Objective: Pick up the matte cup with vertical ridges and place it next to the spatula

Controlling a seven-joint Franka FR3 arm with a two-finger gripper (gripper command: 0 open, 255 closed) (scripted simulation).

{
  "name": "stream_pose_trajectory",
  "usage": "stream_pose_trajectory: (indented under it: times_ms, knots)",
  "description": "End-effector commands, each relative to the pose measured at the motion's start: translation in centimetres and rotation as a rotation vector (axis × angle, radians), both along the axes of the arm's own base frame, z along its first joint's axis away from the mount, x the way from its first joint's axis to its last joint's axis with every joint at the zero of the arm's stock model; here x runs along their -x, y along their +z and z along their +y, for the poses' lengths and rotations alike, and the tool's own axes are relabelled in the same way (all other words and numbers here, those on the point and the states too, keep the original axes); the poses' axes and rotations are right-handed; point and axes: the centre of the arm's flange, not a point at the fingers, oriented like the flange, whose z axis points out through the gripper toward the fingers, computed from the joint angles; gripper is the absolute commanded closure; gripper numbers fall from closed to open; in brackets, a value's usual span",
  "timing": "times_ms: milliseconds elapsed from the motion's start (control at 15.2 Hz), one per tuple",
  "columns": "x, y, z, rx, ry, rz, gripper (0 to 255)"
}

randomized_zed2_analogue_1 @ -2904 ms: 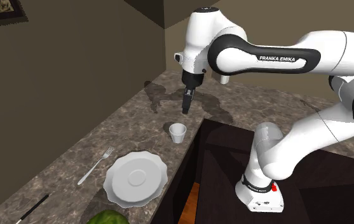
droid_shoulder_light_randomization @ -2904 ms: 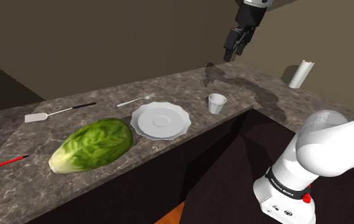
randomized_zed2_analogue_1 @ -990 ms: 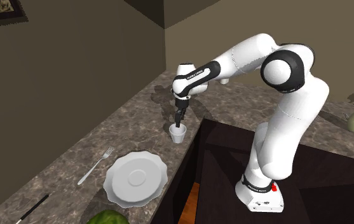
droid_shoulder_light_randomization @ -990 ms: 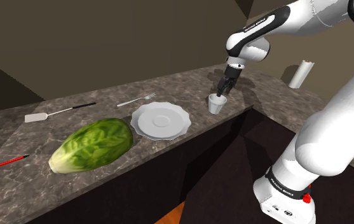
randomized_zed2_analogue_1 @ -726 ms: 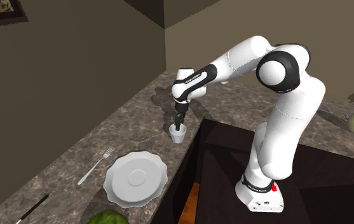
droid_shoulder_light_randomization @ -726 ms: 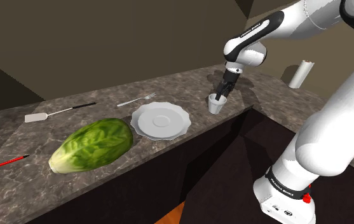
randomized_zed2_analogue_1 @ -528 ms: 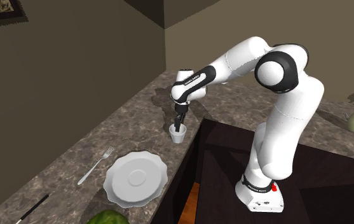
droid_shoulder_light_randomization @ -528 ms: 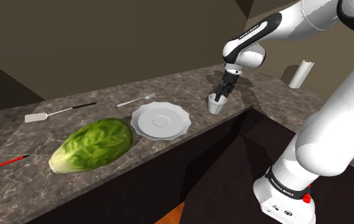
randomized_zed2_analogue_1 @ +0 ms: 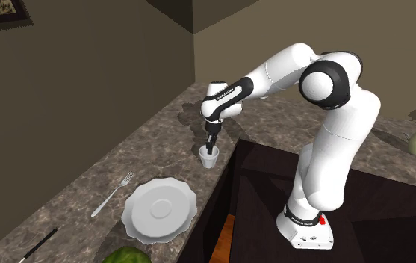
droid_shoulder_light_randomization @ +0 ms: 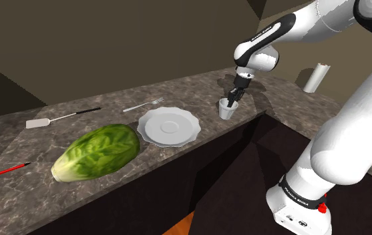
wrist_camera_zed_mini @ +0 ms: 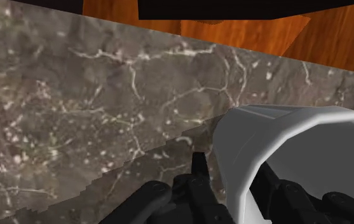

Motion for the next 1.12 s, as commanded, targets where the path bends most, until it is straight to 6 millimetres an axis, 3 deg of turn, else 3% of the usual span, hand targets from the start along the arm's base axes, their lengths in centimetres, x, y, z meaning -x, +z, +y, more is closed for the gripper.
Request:
stream_pose_trajectory:
  times_ms: [0, 462, 1056]
  knots:
    - [0.0, 0.0, 0.0, 0.0, 0.0, 0.0, 255]
    - [0.0, 0.0, 0.0, 0.0, 0.0, 0.0, 255]
    - [0.0, 4.7, 0.0, 0.0, 0.0, 0.0, 255]
